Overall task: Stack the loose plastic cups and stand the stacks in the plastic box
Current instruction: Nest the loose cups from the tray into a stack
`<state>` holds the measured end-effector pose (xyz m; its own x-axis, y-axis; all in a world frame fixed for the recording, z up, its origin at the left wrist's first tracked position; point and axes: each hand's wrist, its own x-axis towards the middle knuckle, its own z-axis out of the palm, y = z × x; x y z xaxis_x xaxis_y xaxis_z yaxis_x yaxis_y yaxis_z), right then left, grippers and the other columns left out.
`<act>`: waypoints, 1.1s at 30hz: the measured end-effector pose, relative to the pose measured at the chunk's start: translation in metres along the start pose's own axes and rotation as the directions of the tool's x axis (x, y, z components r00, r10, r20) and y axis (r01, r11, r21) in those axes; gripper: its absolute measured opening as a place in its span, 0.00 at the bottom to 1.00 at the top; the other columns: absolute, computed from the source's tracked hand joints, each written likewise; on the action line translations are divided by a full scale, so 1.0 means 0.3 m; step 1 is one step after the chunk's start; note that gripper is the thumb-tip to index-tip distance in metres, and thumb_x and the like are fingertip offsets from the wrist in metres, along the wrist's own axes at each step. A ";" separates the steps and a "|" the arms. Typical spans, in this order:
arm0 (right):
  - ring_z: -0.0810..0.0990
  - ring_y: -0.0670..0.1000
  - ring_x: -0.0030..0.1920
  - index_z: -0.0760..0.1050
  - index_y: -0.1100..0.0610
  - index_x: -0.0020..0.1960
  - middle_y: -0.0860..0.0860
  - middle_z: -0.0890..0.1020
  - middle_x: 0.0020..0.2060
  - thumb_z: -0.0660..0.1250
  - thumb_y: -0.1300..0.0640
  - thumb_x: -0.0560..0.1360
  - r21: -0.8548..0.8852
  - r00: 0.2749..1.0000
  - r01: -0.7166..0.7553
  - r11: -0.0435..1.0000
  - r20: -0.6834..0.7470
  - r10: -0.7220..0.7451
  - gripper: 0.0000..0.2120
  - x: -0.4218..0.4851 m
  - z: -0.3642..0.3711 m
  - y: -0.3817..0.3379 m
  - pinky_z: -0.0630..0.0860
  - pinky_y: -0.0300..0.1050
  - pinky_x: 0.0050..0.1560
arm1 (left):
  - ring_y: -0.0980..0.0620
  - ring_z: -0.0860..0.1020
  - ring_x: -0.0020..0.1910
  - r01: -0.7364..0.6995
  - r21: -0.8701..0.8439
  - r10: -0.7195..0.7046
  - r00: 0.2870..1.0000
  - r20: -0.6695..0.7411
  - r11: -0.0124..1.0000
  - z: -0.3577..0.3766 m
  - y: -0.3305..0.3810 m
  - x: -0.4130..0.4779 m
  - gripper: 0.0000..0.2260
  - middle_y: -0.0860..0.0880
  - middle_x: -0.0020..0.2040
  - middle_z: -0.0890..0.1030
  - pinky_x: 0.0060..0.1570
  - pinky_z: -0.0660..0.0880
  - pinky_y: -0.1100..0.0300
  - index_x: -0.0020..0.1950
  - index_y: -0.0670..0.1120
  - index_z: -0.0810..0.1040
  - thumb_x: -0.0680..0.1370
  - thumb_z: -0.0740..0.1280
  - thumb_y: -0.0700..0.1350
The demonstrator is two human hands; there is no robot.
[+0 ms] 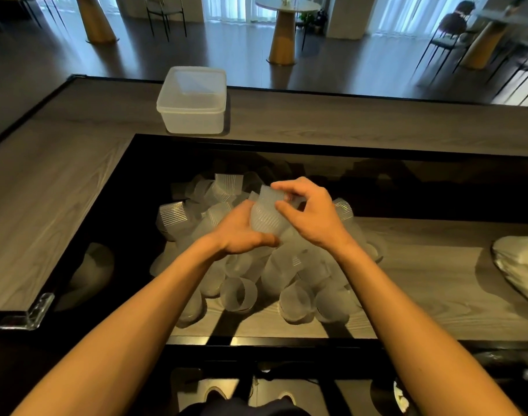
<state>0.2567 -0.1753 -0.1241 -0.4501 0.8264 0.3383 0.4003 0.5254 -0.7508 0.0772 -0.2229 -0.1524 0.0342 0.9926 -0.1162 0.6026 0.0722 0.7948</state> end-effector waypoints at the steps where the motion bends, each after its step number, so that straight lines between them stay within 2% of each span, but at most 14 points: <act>1: 0.77 0.38 0.55 0.81 0.52 0.65 0.44 0.79 0.53 0.69 0.59 0.80 0.003 0.999 0.014 1.000 0.045 -0.014 0.13 -0.005 0.003 -0.002 0.72 0.30 0.55 | 0.51 0.78 0.54 -0.001 0.010 0.001 1.000 -0.007 1.000 0.006 0.002 0.001 0.35 0.52 0.55 0.75 0.43 0.73 0.62 0.68 0.51 0.68 0.67 0.82 0.51; 5: 0.78 0.41 0.60 0.81 0.53 0.65 0.45 0.81 0.58 0.64 0.59 0.84 0.063 0.982 -0.023 0.998 0.189 0.010 0.13 -0.013 -0.014 0.012 0.74 0.37 0.62 | 0.53 0.75 0.54 0.027 0.011 -0.027 0.999 -0.043 1.000 0.025 -0.003 -0.001 0.38 0.53 0.57 0.73 0.42 0.71 0.63 0.70 0.49 0.66 0.67 0.82 0.50; 9: 0.80 0.43 0.60 0.81 0.49 0.61 0.45 0.83 0.57 0.64 0.62 0.83 0.359 0.973 -0.216 0.908 0.157 0.170 0.12 -0.026 -0.046 0.041 0.78 0.44 0.57 | 0.53 0.74 0.53 0.014 -0.015 -0.015 1.000 -0.026 1.000 0.039 0.015 0.001 0.35 0.53 0.55 0.72 0.43 0.74 0.62 0.68 0.50 0.65 0.68 0.82 0.48; 11: 0.80 0.41 0.58 0.81 0.50 0.60 0.44 0.82 0.56 0.64 0.63 0.82 0.371 0.970 -0.225 0.901 0.172 0.171 0.12 -0.037 -0.046 0.045 0.78 0.42 0.55 | 0.54 0.75 0.52 0.001 -0.033 -0.002 0.999 -0.045 0.999 0.043 0.036 0.008 0.33 0.54 0.54 0.72 0.46 0.77 0.59 0.65 0.52 0.65 0.68 0.82 0.48; 14: 0.80 0.36 0.54 0.80 0.54 0.60 0.43 0.81 0.54 0.65 0.66 0.81 0.315 0.945 -0.214 0.925 0.306 0.114 0.12 -0.050 -0.052 0.041 0.76 0.34 0.51 | 0.51 0.76 0.52 -0.006 0.005 0.007 0.997 -0.082 1.000 0.042 0.050 0.029 0.33 0.51 0.55 0.73 0.47 0.80 0.54 0.65 0.49 0.68 0.66 0.82 0.49; 16: 0.80 0.35 0.53 0.81 0.55 0.59 0.45 0.82 0.54 0.66 0.66 0.81 0.335 0.961 -0.216 0.917 0.239 0.139 0.11 -0.047 -0.074 0.053 0.76 0.32 0.48 | 0.51 0.75 0.54 -0.032 0.031 0.034 0.996 -0.085 0.999 0.039 0.054 0.040 0.35 0.50 0.58 0.74 0.49 0.79 0.54 0.67 0.48 0.69 0.66 0.82 0.51; 18: 0.81 0.36 0.51 0.82 0.56 0.58 0.45 0.83 0.52 0.68 0.65 0.80 0.348 0.964 -0.246 0.905 -0.012 0.267 0.10 -0.049 -0.093 0.089 0.76 0.32 0.46 | 0.51 0.74 0.57 -0.036 0.027 0.038 0.995 -0.092 0.999 0.034 0.050 0.046 0.36 0.49 0.60 0.73 0.52 0.77 0.55 0.69 0.47 0.68 0.67 0.82 0.51; 20: 0.81 0.41 0.52 0.81 0.54 0.59 0.46 0.83 0.52 0.70 0.64 0.78 0.195 0.917 -0.326 0.925 -0.171 0.360 0.11 -0.063 -0.097 0.171 0.78 0.35 0.49 | 0.50 0.73 0.58 -0.018 0.020 0.019 0.996 -0.088 1.000 0.030 0.041 0.044 0.37 0.50 0.60 0.73 0.53 0.75 0.55 0.70 0.46 0.67 0.67 0.82 0.50; 21: 0.80 0.44 0.54 0.80 0.52 0.60 0.48 0.82 0.55 0.72 0.62 0.77 0.031 0.912 -0.386 0.922 -0.140 0.386 0.13 -0.076 -0.093 0.213 0.79 0.39 0.52 | 0.50 0.73 0.58 -0.008 0.014 0.009 0.997 -0.081 1.000 0.030 0.034 0.041 0.37 0.50 0.60 0.73 0.53 0.75 0.56 0.71 0.46 0.67 0.68 0.82 0.49; 24: 0.73 0.53 0.68 0.76 0.46 0.68 0.51 0.76 0.67 0.78 0.51 0.72 -0.400 0.835 -0.418 0.816 0.184 0.518 0.26 -0.123 -0.062 0.300 0.74 0.52 0.66 | 0.52 0.72 0.58 0.016 0.015 -0.015 0.998 -0.058 1.000 0.035 0.005 0.040 0.37 0.52 0.60 0.72 0.46 0.71 0.62 0.72 0.46 0.66 0.68 0.81 0.49; 26: 0.69 0.56 0.72 0.74 0.47 0.71 0.52 0.74 0.69 0.78 0.49 0.71 -0.511 0.781 -0.388 0.767 0.259 0.568 0.30 -0.144 -0.037 0.307 0.71 0.55 0.70 | 0.52 0.72 0.58 0.041 0.021 -0.039 0.998 -0.053 0.999 0.043 -0.005 0.042 0.38 0.52 0.59 0.71 0.43 0.69 0.65 0.72 0.47 0.66 0.68 0.81 0.50; 28: 0.67 0.58 0.72 0.73 0.47 0.72 0.53 0.73 0.68 0.77 0.49 0.73 -0.605 0.780 -0.330 0.724 0.258 0.570 0.29 -0.155 -0.011 0.307 0.71 0.55 0.69 | 0.52 0.72 0.58 0.061 0.033 -0.060 0.997 -0.046 0.998 0.052 -0.015 0.044 0.39 0.52 0.60 0.72 0.42 0.68 0.67 0.72 0.47 0.65 0.68 0.81 0.51; 31: 0.67 0.57 0.70 0.78 0.49 0.66 0.53 0.74 0.67 0.71 0.50 0.77 -0.685 0.808 -0.256 0.682 0.236 0.540 0.18 -0.158 0.011 0.316 0.72 0.54 0.67 | 0.51 0.72 0.58 0.078 0.044 -0.077 0.997 -0.031 0.996 0.061 -0.032 0.046 0.40 0.51 0.62 0.72 0.44 0.69 0.64 0.73 0.47 0.65 0.68 0.81 0.53; 33: 0.67 0.58 0.71 0.81 0.51 0.61 0.55 0.72 0.70 0.68 0.53 0.80 -0.652 0.818 -0.272 0.708 0.231 0.527 0.11 -0.156 0.007 0.318 0.72 0.54 0.67 | 0.51 0.72 0.58 0.088 0.041 -0.087 0.996 -0.029 0.995 0.064 -0.038 0.045 0.40 0.51 0.62 0.72 0.46 0.70 0.61 0.73 0.47 0.65 0.68 0.81 0.53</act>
<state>0.3142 -0.1642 -0.2128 -0.3414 0.9062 -0.2496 0.9262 0.2790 -0.2536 0.0863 -0.2122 -0.1744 -0.0411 0.9850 -0.1678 0.6355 0.1554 0.7563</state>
